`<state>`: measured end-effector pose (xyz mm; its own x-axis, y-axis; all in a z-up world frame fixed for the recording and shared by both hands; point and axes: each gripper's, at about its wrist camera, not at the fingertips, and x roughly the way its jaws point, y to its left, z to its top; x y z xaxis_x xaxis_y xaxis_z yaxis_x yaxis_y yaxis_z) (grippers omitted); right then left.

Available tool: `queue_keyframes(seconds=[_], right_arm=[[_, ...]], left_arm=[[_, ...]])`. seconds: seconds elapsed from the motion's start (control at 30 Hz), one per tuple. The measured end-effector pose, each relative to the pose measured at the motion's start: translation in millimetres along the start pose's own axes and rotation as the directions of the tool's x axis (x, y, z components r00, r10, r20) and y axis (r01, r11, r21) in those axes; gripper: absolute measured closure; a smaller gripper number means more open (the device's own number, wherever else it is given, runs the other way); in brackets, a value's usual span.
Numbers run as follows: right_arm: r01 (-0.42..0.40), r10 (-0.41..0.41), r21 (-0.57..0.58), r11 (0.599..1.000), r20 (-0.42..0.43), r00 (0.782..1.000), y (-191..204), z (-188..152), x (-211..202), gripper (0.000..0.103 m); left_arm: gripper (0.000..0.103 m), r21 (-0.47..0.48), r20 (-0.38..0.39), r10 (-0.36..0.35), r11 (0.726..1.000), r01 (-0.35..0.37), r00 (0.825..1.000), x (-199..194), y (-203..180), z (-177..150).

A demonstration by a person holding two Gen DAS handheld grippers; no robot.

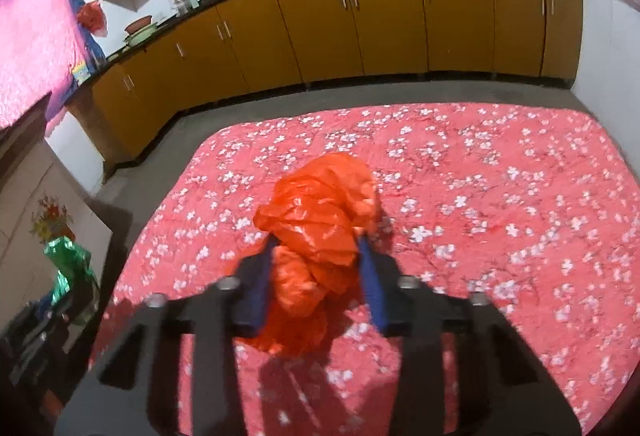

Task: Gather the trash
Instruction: 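Grasp the red bag with the right tool while the left tool holds the green bag, then carry the green and red bags over the orange basket with both tools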

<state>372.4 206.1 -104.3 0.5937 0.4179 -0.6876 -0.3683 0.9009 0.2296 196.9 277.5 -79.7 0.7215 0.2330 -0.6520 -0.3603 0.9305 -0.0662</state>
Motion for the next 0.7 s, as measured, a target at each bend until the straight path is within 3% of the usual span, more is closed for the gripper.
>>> queue_keyframes(seconds=[0.1, 0.7], right_arm=[[0.003, -0.003, 0.007, 1.000, -0.003, 1.000, -6.7, -1.2, -9.8, 0.081], [0.147, -0.151, 0.058, 0.987, 0.071, 0.986, -81.7, -42.7, -148.3, 0.082]], left_arm=[[0.065, 0.006, -0.001, -0.015, 1.000, 0.015, 1.000, -4.3, -6.4, -1.2], [0.065, 0.093, 0.031, -0.114, 0.990, 0.111, 0.993, -64.7, -73.7, -10.0]])
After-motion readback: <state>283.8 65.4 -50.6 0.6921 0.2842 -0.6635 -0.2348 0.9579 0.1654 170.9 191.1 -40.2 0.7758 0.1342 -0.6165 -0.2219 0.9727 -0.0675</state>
